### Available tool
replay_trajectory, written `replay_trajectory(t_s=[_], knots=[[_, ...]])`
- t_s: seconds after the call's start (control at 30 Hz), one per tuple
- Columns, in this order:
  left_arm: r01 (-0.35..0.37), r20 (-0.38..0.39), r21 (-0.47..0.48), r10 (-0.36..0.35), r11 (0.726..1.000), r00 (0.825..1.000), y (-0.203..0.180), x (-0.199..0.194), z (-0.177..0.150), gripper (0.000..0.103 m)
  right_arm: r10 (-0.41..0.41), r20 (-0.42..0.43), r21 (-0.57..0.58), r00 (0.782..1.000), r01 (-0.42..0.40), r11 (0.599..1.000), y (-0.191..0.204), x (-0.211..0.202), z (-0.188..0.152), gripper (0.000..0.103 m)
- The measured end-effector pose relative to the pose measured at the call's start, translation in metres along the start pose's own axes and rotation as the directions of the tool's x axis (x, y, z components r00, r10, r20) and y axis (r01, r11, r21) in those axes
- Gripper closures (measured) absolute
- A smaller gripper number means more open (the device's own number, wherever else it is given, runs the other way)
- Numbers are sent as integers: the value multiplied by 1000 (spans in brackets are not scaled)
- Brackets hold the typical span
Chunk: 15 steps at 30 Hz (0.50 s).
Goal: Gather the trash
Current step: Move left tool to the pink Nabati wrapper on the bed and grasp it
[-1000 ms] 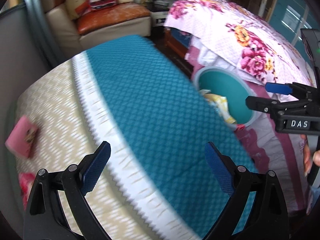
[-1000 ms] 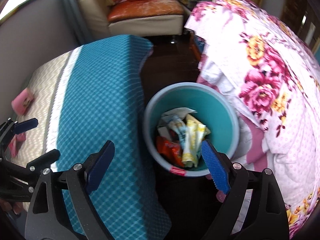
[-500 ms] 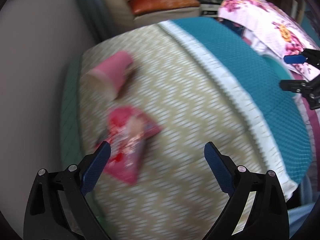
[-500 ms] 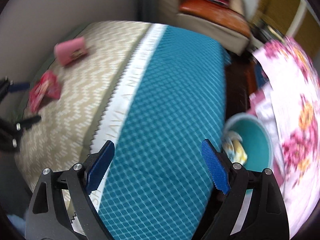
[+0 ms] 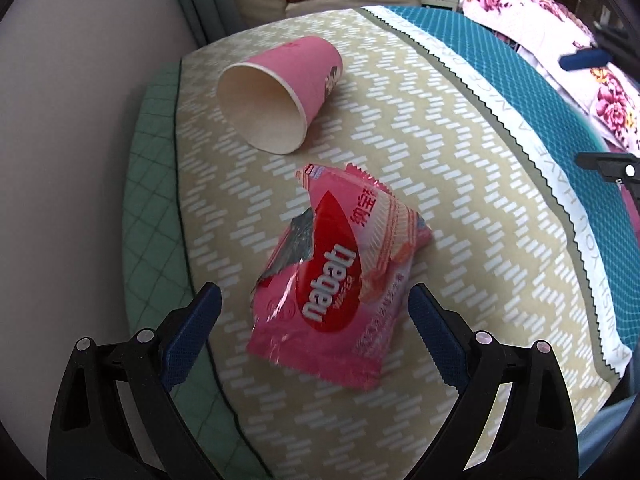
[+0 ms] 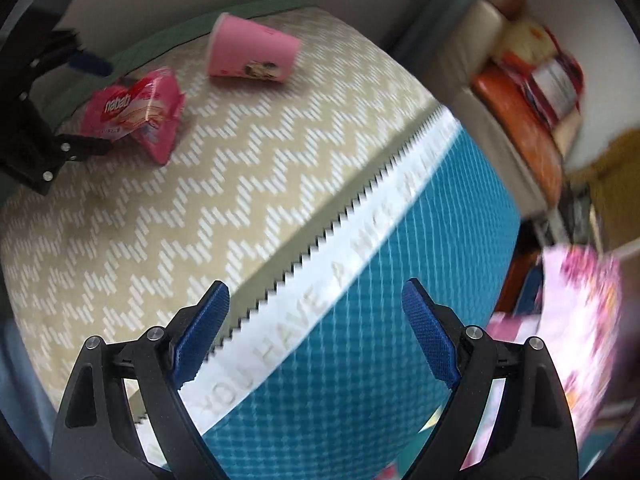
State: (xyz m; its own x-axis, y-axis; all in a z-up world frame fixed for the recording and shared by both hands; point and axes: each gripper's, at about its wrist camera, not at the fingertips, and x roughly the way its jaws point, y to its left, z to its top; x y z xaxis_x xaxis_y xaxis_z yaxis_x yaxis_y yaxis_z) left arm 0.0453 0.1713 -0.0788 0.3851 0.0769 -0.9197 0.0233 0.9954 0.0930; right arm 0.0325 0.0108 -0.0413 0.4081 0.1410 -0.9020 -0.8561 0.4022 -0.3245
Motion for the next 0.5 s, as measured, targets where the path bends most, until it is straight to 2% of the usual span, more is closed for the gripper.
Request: replay_trajectory(t_s=[0.03,0.07,0.1,0.13,0.2,0.23,0.27,0.37,0.5], knots=[[20,6,-3,-20,1000,1000,1,2,0,9,-3,3,-24,1000,3,1000,2,1,4,19],[35,11,-3,-35,999,999,2,4,2,13,-4,5,-55,1000,4,998,4,3,8,19],[49,19,0,-49,999,999,3,4,2,21,-9,8,-98,1000,10,995,6,5,16,19],[61,15,4,-61,998,998,3,5,3,37,-18,11,-141,1000,19,990,9,7,22,19],[79,34,-5,-78,997,996,5,2,5,47,-27,20,-205,999,30,978,11,10,35,19],[88,41,-9,-88,996,995,7,-1,5,57,-35,27,-246,999,41,968,13,11,42,19],[96,46,-17,-95,995,994,10,-4,4,61,-43,38,-283,998,52,958,14,11,49,19],[92,60,-26,-90,995,994,21,-12,1,61,-41,69,-346,997,62,936,16,16,76,19],[96,49,-58,-93,994,994,41,-12,-3,61,-2,88,-401,996,37,915,18,19,101,19]])
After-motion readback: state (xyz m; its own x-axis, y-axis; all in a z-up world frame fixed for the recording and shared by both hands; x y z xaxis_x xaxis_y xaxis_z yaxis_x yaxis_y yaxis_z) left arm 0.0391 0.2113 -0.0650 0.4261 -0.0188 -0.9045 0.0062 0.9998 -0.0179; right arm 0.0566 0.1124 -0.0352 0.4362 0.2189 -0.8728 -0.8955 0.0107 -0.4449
